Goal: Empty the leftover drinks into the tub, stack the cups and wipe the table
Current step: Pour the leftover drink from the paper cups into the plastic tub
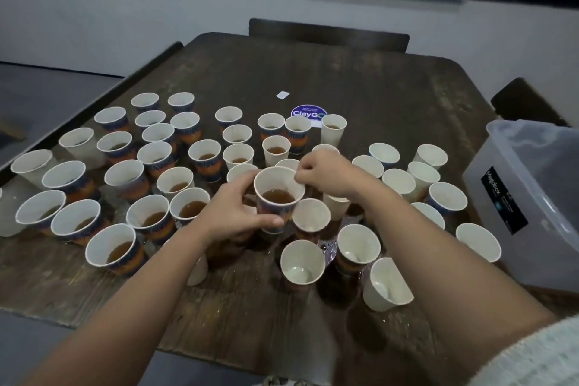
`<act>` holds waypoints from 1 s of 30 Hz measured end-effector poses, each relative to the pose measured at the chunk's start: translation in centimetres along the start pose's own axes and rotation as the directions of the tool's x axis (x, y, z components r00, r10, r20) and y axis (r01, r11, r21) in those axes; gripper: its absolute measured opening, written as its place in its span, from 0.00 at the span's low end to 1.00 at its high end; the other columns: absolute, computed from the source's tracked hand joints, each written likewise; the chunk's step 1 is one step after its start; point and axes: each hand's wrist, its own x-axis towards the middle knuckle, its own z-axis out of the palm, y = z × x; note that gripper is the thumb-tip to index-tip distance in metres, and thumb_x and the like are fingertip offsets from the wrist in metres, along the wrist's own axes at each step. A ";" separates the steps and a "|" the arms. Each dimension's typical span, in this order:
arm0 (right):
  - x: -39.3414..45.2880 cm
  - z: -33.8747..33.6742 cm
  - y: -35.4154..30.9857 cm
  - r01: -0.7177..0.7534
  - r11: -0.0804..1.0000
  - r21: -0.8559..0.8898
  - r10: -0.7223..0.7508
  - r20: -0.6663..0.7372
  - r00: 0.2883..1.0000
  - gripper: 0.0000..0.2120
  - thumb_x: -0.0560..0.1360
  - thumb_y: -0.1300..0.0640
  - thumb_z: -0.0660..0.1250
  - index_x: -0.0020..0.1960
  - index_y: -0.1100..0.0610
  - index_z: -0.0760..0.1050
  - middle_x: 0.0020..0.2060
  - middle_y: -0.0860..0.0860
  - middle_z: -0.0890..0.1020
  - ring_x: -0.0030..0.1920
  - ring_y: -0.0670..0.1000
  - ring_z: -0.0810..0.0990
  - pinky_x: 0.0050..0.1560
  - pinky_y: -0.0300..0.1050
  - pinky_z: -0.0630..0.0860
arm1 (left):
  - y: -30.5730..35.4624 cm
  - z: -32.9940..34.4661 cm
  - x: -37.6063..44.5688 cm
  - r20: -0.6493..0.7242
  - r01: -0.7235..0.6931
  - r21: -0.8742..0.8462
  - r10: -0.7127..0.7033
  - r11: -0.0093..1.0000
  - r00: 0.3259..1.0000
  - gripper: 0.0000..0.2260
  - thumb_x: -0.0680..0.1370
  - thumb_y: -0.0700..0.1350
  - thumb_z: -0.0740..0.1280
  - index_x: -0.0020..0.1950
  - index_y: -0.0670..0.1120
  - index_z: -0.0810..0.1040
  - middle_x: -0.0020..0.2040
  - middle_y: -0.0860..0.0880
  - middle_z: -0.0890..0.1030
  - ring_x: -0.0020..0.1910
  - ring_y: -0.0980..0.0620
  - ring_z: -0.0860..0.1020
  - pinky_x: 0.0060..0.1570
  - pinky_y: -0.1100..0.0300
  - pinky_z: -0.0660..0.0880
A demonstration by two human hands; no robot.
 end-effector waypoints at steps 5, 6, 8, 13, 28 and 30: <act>-1.9 -5.8 1.6 -0.037 0.986 0.160 0.068 -0.192 0.979 0.12 0.75 0.61 0.65 0.34 0.62 0.75 0.27 0.50 0.75 0.24 0.43 0.70 0.28 0.39 0.66 | 3.8 3.3 4.6 -0.027 -0.079 -0.120 0.077 0.990 0.997 0.39 0.59 0.51 0.80 0.64 0.60 0.63 0.56 0.67 0.72 0.54 0.69 0.73 0.49 0.76 0.70; -2.5 -6.9 2.3 -0.045 0.984 0.175 0.084 -0.224 0.971 0.11 0.75 0.61 0.64 0.36 0.64 0.76 0.28 0.51 0.76 0.23 0.42 0.69 0.26 0.37 0.65 | 4.7 4.4 5.6 -0.022 -0.095 -0.147 0.093 0.985 0.995 0.39 0.60 0.48 0.81 0.64 0.59 0.62 0.56 0.66 0.72 0.54 0.68 0.73 0.50 0.75 0.71; -3.4 -8.7 3.5 -0.065 0.978 0.200 0.119 -0.270 0.955 0.10 0.76 0.61 0.64 0.40 0.66 0.78 0.31 0.55 0.77 0.26 0.46 0.69 0.26 0.38 0.66 | 6.3 6.4 7.4 -0.017 -0.114 -0.192 0.113 0.975 0.993 0.38 0.62 0.43 0.81 0.65 0.56 0.63 0.56 0.63 0.73 0.56 0.64 0.74 0.55 0.69 0.73; -6.6 -13.1 8.6 -0.026 0.952 0.304 0.166 -0.445 0.880 0.14 0.77 0.55 0.67 0.33 0.58 0.76 0.30 0.51 0.77 0.31 0.48 0.73 0.30 0.41 0.71 | 11.1 12.1 11.5 -0.047 -0.187 -0.241 0.181 0.953 0.982 0.35 0.65 0.43 0.79 0.64 0.56 0.63 0.55 0.64 0.72 0.54 0.63 0.74 0.49 0.72 0.74; -15.7 -19.9 25.3 0.108 0.333 0.937 0.341 -0.226 0.912 0.30 0.71 0.37 0.64 0.67 0.53 0.74 0.58 0.57 0.82 0.60 0.57 0.80 0.63 0.53 0.76 | 23.3 29.4 19.4 0.066 -0.301 -0.274 0.330 0.914 0.942 0.35 0.64 0.45 0.81 0.63 0.56 0.64 0.51 0.64 0.74 0.50 0.68 0.75 0.44 0.80 0.69; -16.6 -20.5 26.9 0.104 0.379 0.920 0.380 -0.257 0.888 0.28 0.74 0.38 0.64 0.68 0.52 0.72 0.59 0.55 0.80 0.60 0.56 0.80 0.59 0.51 0.79 | 23.9 31.1 20.0 0.124 -0.302 -0.280 0.346 0.911 0.930 0.36 0.65 0.45 0.80 0.66 0.54 0.63 0.54 0.63 0.73 0.53 0.63 0.75 0.46 0.79 0.70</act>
